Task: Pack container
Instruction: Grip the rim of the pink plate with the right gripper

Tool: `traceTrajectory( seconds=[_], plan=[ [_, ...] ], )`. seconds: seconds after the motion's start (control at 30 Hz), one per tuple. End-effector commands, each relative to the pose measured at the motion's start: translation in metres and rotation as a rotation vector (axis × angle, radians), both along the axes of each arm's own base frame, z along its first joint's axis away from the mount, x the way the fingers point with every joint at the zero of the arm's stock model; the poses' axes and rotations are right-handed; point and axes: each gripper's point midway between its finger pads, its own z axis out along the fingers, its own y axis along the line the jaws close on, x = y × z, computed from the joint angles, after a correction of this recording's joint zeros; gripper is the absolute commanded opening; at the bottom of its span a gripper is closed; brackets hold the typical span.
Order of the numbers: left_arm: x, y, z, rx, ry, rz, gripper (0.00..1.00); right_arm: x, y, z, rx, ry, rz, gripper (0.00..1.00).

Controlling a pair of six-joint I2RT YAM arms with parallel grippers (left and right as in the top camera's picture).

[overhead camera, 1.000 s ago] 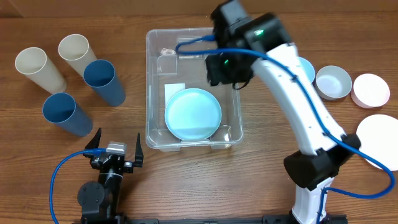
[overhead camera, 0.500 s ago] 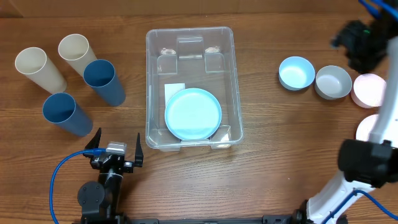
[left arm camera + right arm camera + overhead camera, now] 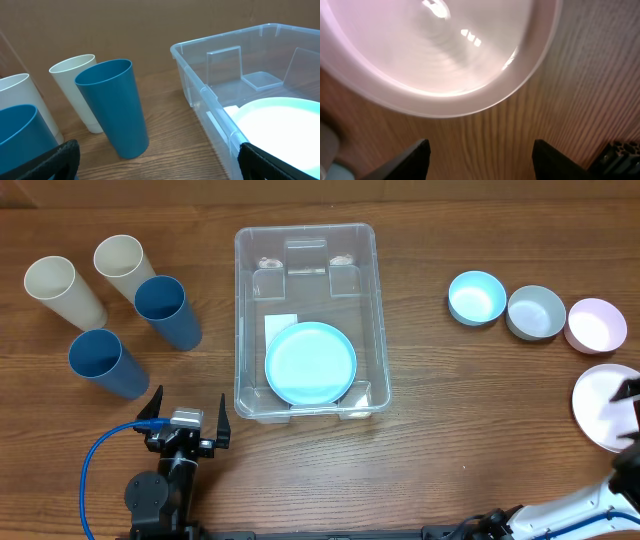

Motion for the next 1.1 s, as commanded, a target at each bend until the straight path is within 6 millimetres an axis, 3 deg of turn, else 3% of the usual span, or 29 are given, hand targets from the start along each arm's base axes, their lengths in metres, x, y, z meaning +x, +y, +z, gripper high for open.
traceTrajectory(
  seconds=[0.0,0.17,0.27,0.37,0.4,0.47,0.53,1.07],
  plan=[
    [0.0,0.002,-0.001,-0.01,-0.003,0.01,1.0,-0.022,-0.001,-0.015,-0.001,0.024,-0.073,0.67],
    [0.0,0.002,0.0,-0.01,-0.003,0.01,1.0,-0.031,0.001,-0.047,-0.016,0.021,-0.096,0.67],
    [0.0,0.002,0.0,-0.01,-0.003,0.01,1.0,-0.026,-0.002,-0.053,-0.039,0.005,-0.088,0.66],
    [0.0,0.002,-0.001,-0.01,-0.003,0.01,1.0,-0.019,-0.004,-0.054,-0.06,-0.011,-0.074,0.59],
    [0.0,0.002,-0.001,-0.01,-0.003,0.01,1.0,-0.017,-0.005,-0.054,-0.067,-0.012,-0.064,0.52],
    [0.0,0.002,-0.001,-0.01,-0.003,0.01,1.0,-0.016,-0.004,-0.054,-0.076,0.0,-0.05,0.19],
    [0.0,0.002,-0.001,-0.01,-0.003,0.01,1.0,-0.015,-0.003,-0.055,-0.081,0.007,-0.038,0.04],
    [0.0,0.002,-0.001,-0.01,-0.003,0.01,1.0,-0.003,0.017,-0.051,-0.046,0.022,0.024,0.04]
  ],
)
